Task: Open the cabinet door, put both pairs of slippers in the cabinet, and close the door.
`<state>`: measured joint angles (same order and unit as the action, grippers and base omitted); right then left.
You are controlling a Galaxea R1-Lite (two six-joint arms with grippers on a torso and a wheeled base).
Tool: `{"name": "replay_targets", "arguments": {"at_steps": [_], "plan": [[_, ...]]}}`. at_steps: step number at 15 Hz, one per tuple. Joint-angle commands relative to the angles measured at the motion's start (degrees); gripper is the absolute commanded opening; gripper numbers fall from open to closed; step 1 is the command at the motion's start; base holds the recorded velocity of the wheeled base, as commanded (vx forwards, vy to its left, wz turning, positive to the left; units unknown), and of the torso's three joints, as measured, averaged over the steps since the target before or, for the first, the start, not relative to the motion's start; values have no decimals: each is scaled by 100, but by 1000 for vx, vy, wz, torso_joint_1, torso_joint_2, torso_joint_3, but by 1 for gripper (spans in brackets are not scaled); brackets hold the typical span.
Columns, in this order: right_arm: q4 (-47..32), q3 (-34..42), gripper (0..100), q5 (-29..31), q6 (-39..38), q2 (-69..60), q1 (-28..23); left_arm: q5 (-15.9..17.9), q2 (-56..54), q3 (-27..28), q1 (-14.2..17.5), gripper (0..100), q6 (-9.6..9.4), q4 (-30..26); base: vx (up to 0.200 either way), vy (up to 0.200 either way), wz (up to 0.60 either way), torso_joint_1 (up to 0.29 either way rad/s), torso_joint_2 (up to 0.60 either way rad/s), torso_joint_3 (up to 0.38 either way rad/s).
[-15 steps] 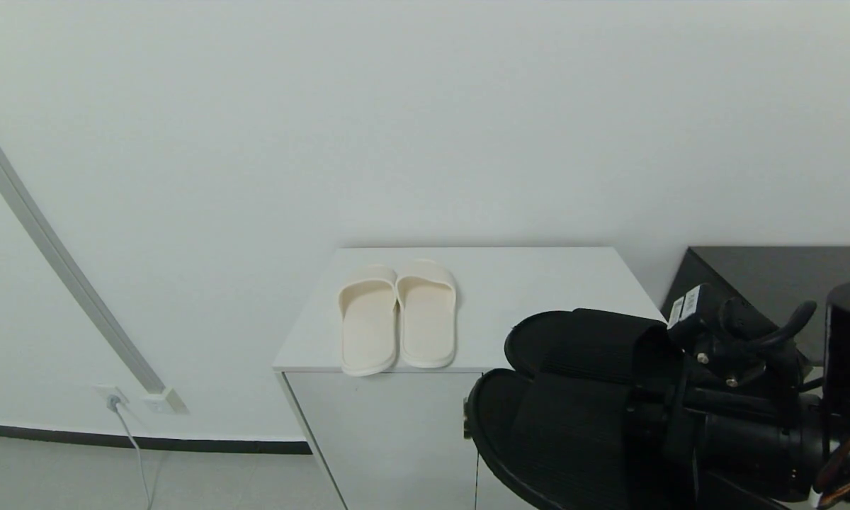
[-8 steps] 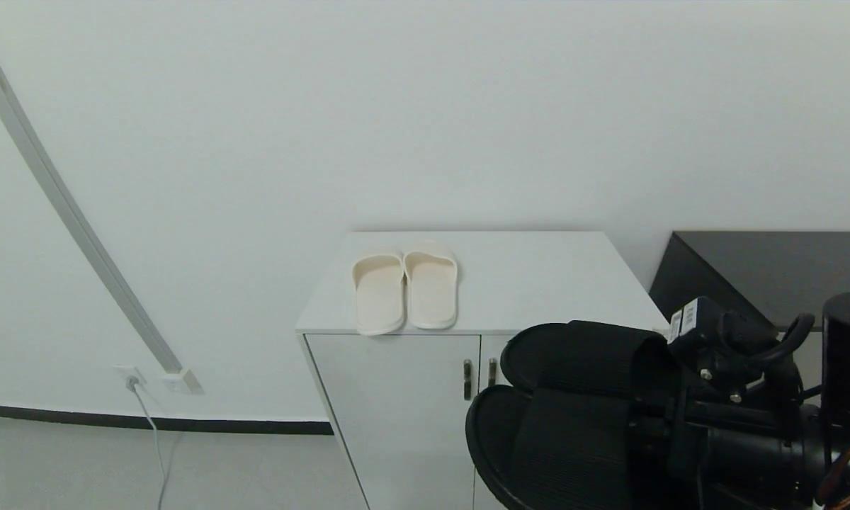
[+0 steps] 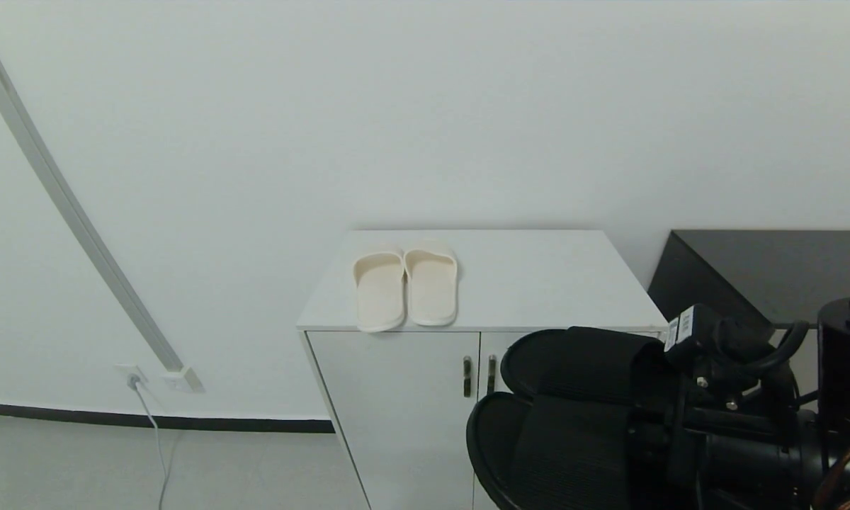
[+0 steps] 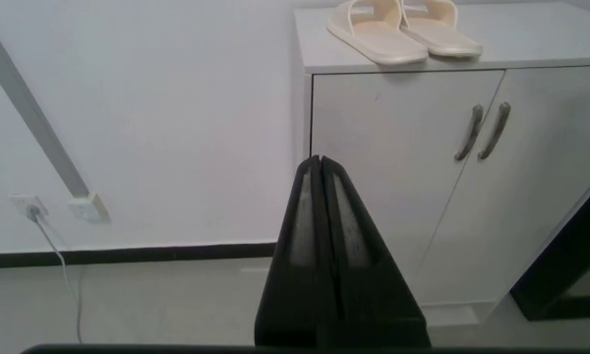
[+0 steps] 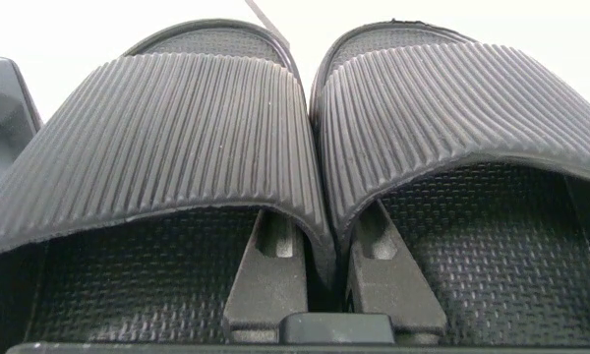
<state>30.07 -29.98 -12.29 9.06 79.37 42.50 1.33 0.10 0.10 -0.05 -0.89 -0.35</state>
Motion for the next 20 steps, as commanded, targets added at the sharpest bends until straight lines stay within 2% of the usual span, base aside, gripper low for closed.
{"name": "replay_targets", "arguments": {"at_steps": [1,6,7,8,20], "plan": [[7,45,0,-2,8,-1,4,-1,-1,8,-4,0,1,0,0,0,0,0,0,0],[7,150,0,-2,17,-185,4,-10,-1,8,-4,0,19,0,0,0,0,-141,334,183],[7,159,0,-2,17,-194,4,-10,-1,8,5,0,80,0,0,0,0,-178,432,246],[7,159,0,-10,17,-168,4,-10,-1,8,-4,100,80,0,0,0,0,-217,505,286],[42,484,0,-221,35,-361,-84,-19,-1,8,-4,100,89,0,0,0,0,-207,535,321]]}}
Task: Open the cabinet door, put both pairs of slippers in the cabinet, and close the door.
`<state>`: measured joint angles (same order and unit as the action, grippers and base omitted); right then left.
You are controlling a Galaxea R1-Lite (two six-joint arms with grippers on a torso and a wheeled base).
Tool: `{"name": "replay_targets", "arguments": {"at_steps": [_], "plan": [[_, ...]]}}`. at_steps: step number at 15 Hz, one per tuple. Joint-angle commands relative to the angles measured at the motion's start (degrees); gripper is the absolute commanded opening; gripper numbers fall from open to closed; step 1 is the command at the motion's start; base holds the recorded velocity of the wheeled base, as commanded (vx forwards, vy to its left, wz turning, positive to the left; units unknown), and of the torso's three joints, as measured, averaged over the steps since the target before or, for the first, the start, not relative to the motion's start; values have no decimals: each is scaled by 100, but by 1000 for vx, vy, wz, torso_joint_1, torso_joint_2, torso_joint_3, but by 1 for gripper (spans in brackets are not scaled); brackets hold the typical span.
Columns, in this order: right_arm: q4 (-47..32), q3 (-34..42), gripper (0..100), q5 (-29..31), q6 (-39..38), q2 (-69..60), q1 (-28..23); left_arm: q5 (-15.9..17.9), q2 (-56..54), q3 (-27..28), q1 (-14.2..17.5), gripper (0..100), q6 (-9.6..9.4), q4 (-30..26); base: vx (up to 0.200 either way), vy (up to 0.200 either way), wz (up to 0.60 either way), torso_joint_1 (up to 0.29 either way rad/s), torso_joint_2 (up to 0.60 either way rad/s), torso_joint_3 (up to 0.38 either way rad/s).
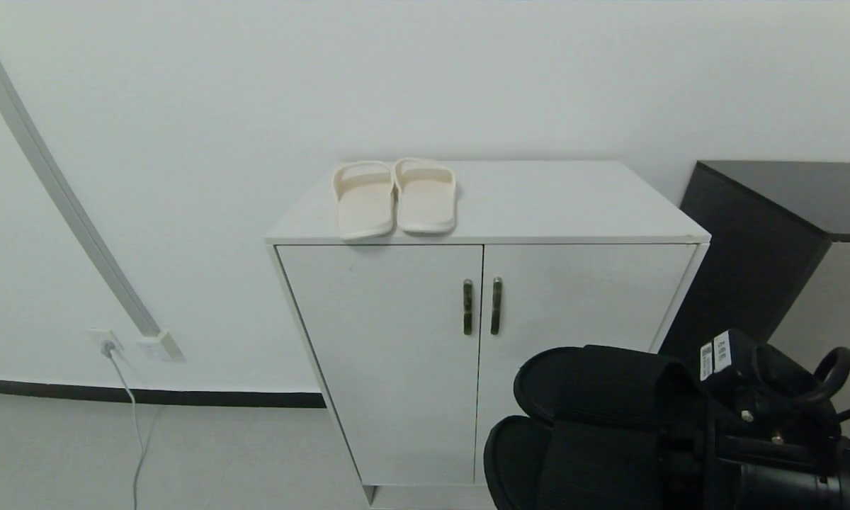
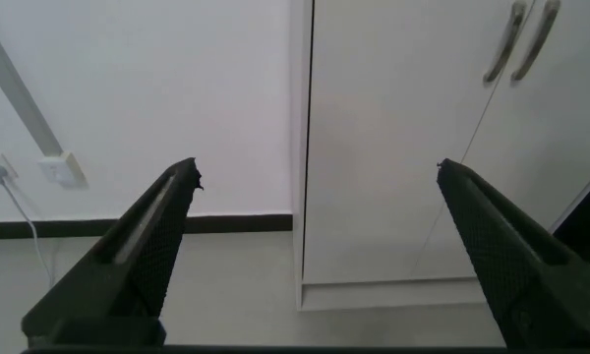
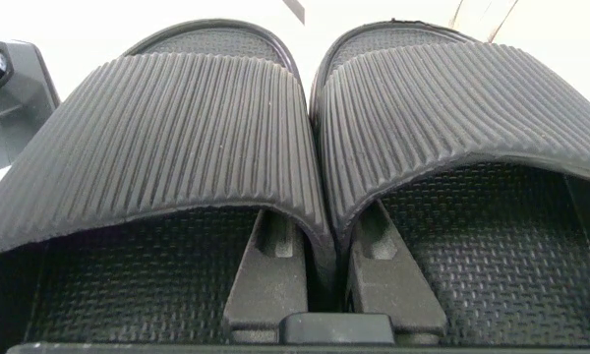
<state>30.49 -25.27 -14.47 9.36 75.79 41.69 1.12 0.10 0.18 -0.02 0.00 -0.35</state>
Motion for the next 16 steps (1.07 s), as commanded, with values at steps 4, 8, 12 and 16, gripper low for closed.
{"name": "replay_targets", "arguments": {"at_steps": [4,8,12,16], "plan": [[-8,5,0,-3,4,6,23,2,-1,-1,-6,100,0,0,0,0,0,-165,489,323],[-8,13,0,-12,4,-3,23,2,-1,-1,-6,100,-18,0,0,0,0,-130,467,337],[-8,22,0,-126,4,15,23,11,8,8,-6,100,-18,-9,0,0,0,-84,452,365],[-8,40,0,-135,4,6,23,-15,52,8,2,100,-9,-17,0,0,0,-29,430,409]]}}
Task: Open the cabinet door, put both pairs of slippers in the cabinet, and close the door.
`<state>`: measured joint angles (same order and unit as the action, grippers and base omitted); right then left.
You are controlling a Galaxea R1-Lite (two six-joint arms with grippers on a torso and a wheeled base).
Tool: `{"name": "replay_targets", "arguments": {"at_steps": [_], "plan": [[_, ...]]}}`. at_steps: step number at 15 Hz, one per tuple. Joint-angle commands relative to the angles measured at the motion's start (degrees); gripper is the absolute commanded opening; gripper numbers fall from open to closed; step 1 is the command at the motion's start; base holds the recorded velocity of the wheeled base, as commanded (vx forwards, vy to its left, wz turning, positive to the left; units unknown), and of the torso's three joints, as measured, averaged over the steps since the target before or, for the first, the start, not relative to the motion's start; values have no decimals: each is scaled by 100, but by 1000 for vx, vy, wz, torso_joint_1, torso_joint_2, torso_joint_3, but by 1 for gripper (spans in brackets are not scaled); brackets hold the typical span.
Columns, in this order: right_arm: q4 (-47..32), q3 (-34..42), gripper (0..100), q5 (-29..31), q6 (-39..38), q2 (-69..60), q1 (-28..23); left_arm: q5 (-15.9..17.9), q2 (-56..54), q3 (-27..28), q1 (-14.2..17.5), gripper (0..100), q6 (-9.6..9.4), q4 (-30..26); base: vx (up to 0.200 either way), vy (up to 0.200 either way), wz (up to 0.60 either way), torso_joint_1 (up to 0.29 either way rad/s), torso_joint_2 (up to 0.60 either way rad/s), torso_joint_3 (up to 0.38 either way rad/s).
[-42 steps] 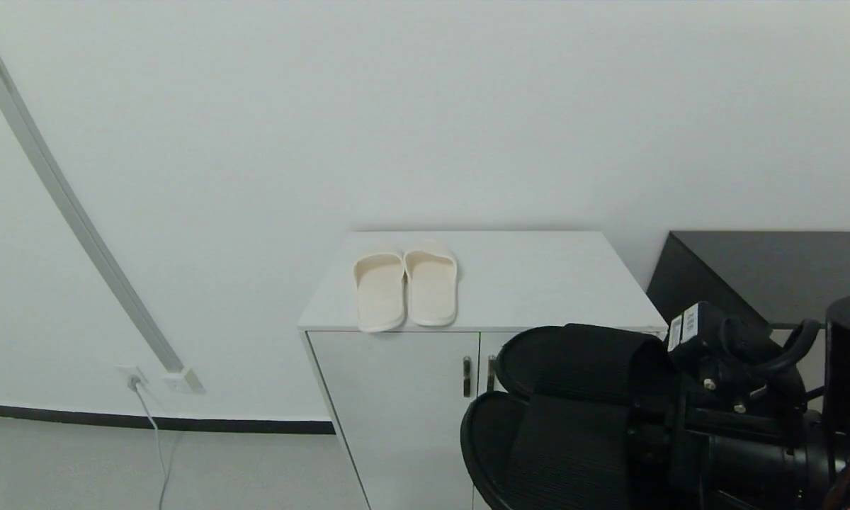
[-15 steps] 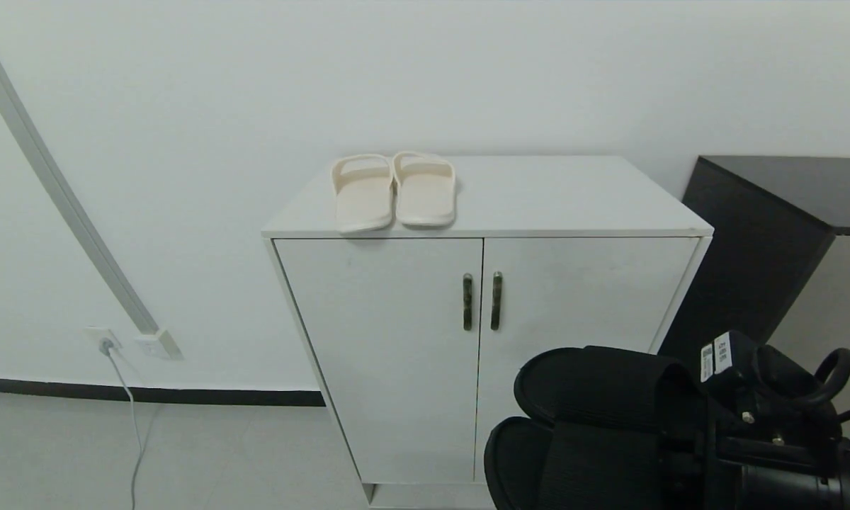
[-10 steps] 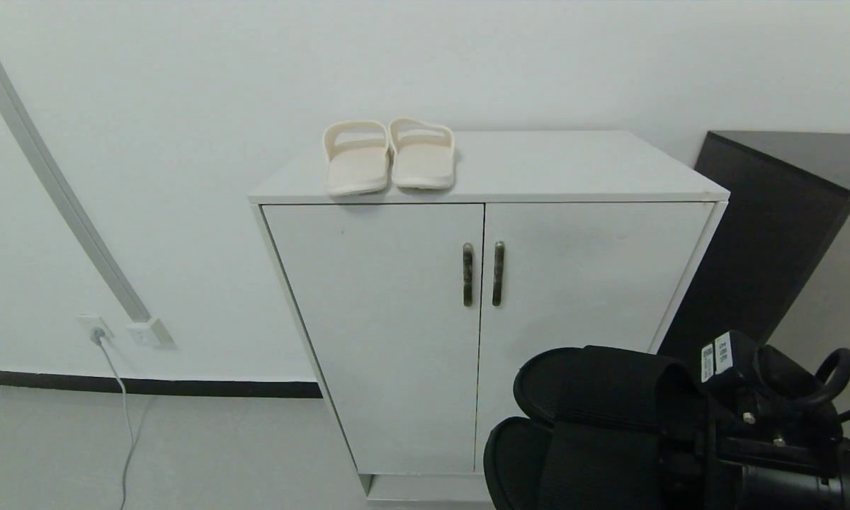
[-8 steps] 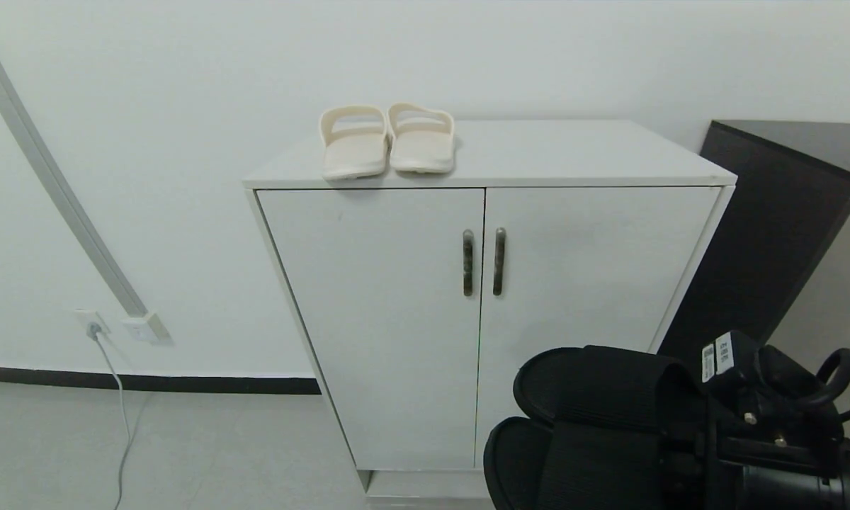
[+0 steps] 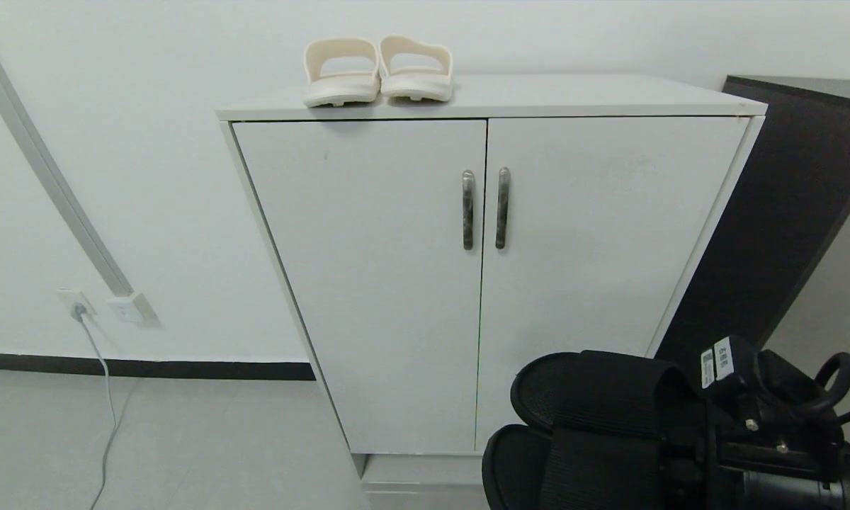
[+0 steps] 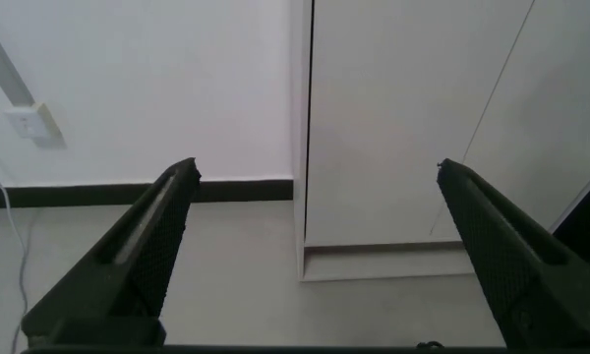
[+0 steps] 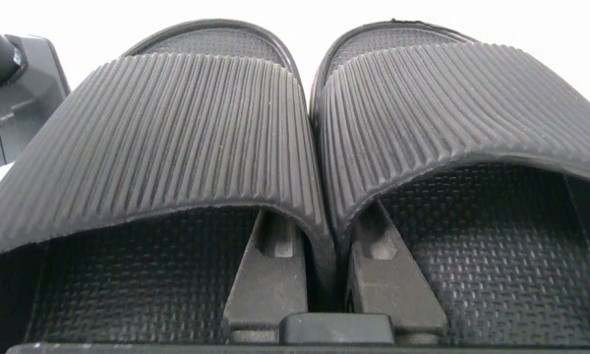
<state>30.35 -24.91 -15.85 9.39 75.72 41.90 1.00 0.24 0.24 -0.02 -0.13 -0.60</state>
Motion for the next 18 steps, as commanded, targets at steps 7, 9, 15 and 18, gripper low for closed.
{"name": "replay_targets", "arguments": {"at_steps": [7,9,15,18], "plan": [[14,12,0,-6,-16,49,2,-30,696,1004,-15,100,260,-63,0,0,0,0,95,89],[6,21,0,3,2,57,2,278,1452,1329,-33,100,356,-98,0,0,0,0,0,0],[14,65,0,29,19,66,2,1904,3860,2322,-147,100,-48,323,0,0,0,0,0,0],[6,74,0,38,28,49,2,1895,4862,2735,-1087,100,-584,895,0,0,0,0,0,0]]}}
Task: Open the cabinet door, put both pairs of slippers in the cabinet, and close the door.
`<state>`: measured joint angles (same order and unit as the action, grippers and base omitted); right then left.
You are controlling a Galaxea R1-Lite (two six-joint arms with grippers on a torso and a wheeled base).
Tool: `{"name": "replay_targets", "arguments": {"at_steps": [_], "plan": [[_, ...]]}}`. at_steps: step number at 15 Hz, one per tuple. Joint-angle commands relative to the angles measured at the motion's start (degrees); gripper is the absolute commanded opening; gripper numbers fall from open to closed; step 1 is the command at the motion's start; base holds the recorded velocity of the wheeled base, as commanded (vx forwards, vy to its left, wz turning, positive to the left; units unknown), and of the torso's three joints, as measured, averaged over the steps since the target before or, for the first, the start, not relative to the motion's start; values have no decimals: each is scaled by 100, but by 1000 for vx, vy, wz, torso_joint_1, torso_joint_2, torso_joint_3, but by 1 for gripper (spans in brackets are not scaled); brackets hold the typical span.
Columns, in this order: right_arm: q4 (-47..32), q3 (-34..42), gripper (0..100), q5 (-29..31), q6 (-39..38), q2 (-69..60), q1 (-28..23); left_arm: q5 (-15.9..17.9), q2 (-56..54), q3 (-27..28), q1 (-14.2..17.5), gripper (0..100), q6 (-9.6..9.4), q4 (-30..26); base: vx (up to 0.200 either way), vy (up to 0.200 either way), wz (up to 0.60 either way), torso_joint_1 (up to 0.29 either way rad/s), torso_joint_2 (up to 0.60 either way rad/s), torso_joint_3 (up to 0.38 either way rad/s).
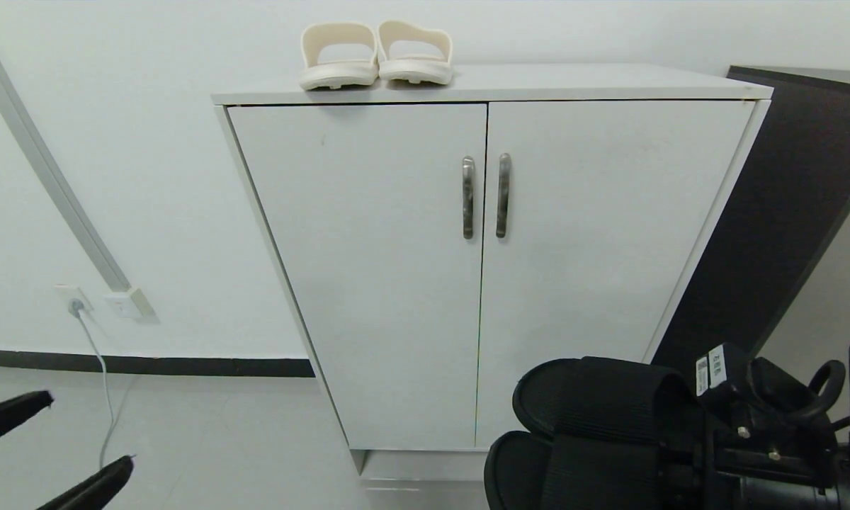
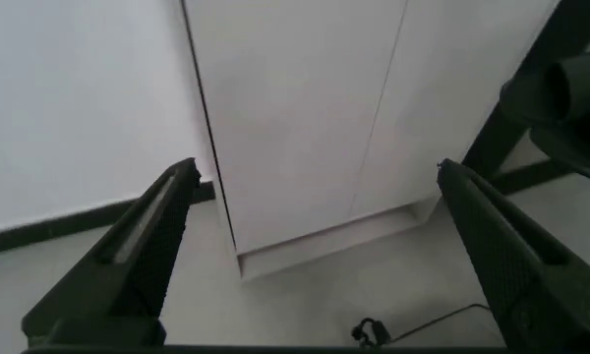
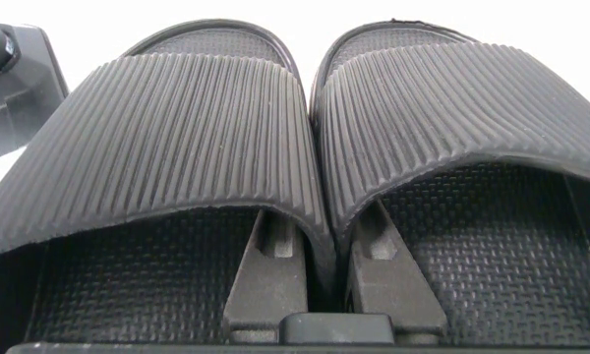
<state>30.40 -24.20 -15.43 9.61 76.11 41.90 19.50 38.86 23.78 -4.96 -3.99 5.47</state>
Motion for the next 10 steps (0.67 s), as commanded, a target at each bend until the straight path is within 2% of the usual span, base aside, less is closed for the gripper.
{"name": "replay_targets", "arguments": {"at_steps": [1,3,5,8,10], "plan": [[1,3,0,-4,6,10,2,27,1255,522,-1103,100,-181,455,0,0,0,0,0,0],[1,3,0,5,6,10,2,9,1809,909,-1798,100,-32,657,0,0,0,0,0,0],[1,3,0,-4,-3,10,2,-70,2415,1295,-2308,100,179,912,0,0,0,0,0,0],[1,-6,0,-21,-11,27,2,-298,3294,1832,-2826,100,311,1562,0,0,0,0,0,0],[1,3,0,-21,-11,45,2,-544,3778,2262,-3063,100,311,1650,0,0,0,0,0,0]]}}
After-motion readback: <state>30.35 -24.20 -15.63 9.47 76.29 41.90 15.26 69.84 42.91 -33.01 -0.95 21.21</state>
